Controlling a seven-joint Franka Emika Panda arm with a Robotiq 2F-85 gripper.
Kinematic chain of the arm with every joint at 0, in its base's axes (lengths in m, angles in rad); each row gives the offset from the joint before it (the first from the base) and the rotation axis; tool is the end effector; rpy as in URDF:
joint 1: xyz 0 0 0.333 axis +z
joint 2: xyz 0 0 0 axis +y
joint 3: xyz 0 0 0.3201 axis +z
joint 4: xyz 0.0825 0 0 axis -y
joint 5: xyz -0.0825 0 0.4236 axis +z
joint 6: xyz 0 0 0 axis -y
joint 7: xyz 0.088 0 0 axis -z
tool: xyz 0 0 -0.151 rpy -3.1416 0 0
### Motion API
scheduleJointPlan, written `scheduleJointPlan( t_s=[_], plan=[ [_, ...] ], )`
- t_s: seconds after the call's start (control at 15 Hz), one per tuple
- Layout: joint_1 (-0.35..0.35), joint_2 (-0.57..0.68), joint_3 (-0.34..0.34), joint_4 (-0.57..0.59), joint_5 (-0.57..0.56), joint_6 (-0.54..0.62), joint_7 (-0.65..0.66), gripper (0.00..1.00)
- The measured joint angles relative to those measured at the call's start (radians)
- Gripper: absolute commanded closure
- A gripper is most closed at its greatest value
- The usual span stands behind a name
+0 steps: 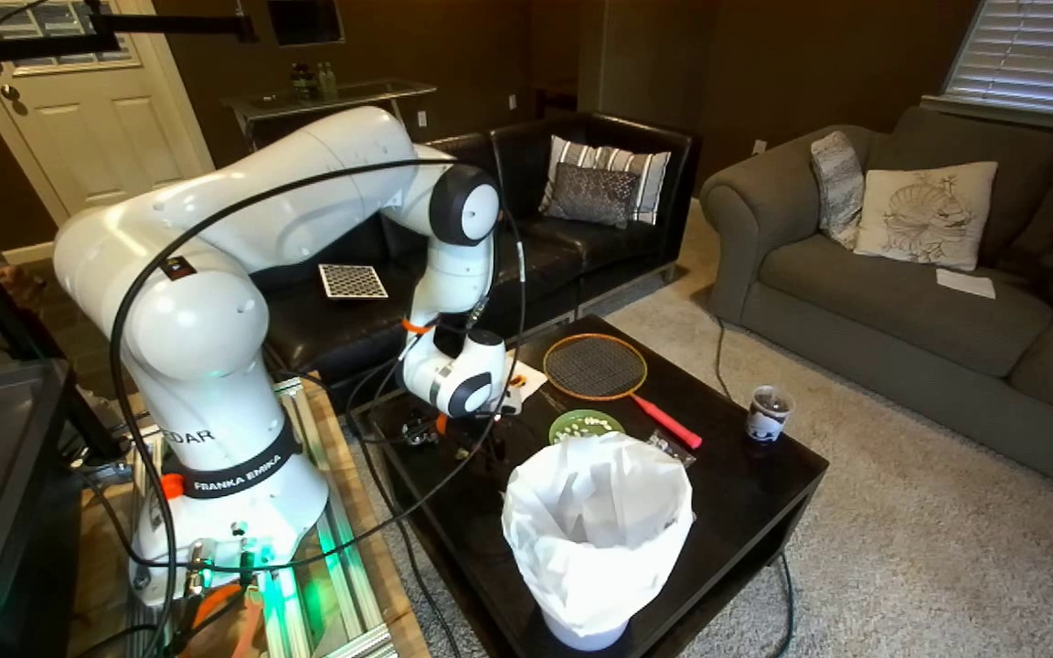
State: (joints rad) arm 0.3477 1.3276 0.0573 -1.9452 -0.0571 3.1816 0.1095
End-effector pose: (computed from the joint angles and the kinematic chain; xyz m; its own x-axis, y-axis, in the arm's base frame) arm 0.3895 0.1882 -0.2577 0.9469 0.3075 -0.0935 0.3037 -0.9513 -0.0530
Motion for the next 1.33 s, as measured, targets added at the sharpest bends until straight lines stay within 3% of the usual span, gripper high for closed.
scheduleJointPlan(
  t_s=[1.33],
  plan=[
    [0.002, -0.003, 0.005, 0.000, 0.031, 0.037, 0.006, 0.00]
  ],
)
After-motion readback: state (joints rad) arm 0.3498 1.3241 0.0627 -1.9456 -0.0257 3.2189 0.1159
